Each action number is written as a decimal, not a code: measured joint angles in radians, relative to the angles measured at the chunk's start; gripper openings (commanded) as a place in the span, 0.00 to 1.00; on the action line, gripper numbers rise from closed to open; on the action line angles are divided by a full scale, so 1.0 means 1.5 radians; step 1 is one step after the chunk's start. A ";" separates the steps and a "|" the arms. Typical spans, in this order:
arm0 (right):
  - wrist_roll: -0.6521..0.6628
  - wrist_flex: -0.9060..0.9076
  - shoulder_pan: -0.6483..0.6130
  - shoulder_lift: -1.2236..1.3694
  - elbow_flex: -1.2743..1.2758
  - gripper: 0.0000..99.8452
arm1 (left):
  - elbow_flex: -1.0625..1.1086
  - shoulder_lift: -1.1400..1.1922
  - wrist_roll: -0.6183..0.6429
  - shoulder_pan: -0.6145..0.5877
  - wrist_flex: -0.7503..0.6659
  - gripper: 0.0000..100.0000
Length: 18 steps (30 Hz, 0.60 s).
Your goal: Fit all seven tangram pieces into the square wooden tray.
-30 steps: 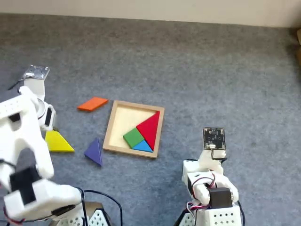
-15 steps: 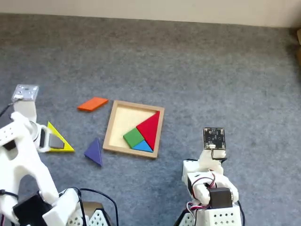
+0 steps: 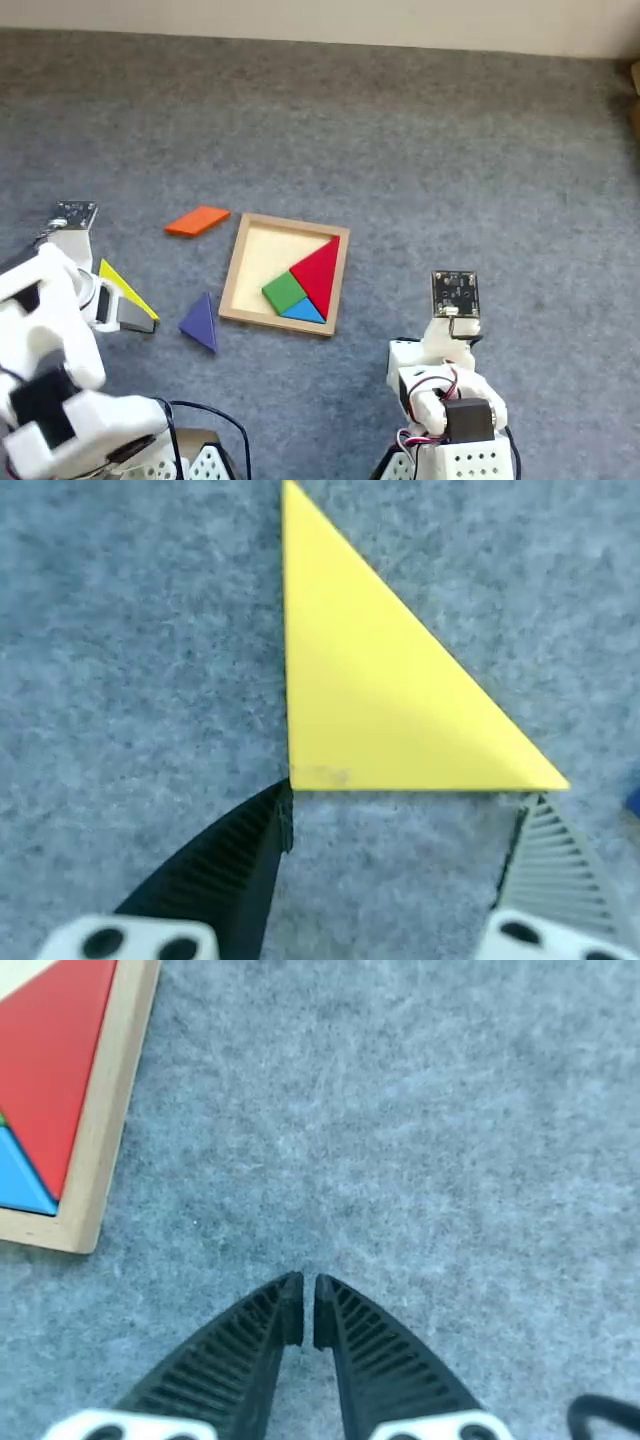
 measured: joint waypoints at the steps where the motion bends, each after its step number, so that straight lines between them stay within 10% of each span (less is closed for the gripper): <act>1: 0.000 0.000 0.000 0.000 0.000 0.03 | -0.014 0.028 0.000 0.000 0.000 0.33; 18: 0.000 0.000 0.000 0.000 0.000 0.03 | -0.069 0.092 0.026 0.082 0.003 0.20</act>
